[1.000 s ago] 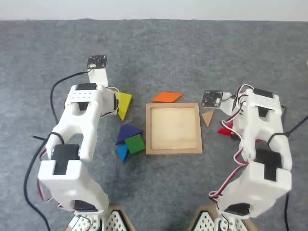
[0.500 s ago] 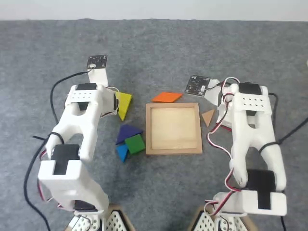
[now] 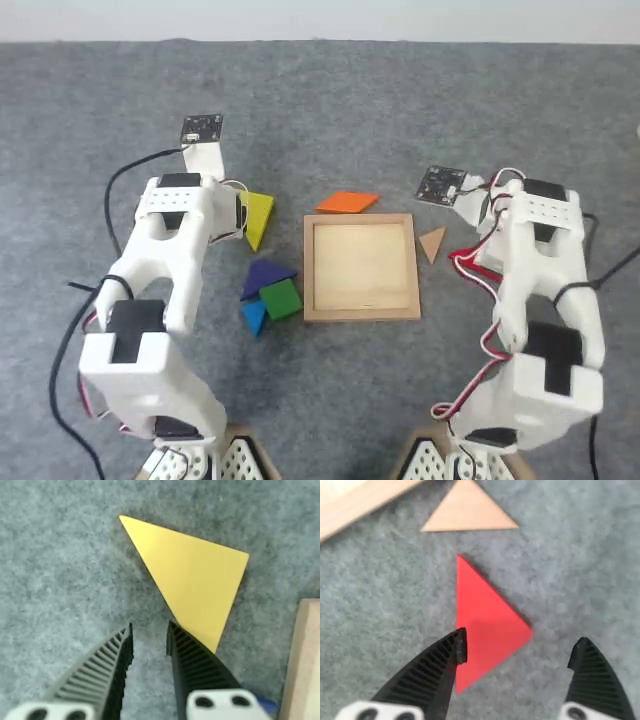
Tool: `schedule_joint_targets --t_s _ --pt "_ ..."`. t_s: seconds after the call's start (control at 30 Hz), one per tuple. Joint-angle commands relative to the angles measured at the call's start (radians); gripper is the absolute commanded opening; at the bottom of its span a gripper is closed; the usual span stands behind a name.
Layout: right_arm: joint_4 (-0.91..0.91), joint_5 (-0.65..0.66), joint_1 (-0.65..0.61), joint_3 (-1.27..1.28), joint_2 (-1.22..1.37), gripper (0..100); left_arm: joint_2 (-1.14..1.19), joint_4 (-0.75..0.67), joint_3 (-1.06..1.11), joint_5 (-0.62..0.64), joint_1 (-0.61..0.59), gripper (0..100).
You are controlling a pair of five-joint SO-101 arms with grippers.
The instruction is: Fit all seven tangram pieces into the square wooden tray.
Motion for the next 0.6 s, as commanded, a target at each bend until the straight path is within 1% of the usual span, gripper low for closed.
schedule_joint_targets --t_s 0.0,0.47,0.57 --pt "-0.012 0.018 0.035 -0.021 -0.001 32.1 -0.012 0.009 -0.041 -0.014 0.008 11" --pt "-0.081 0.051 0.044 0.023 0.114 31.4 -0.012 0.011 -0.041 -0.015 0.003 11" --pt "-0.074 0.052 0.044 0.023 0.125 24.5 -0.012 0.011 -0.041 -0.015 0.003 11"
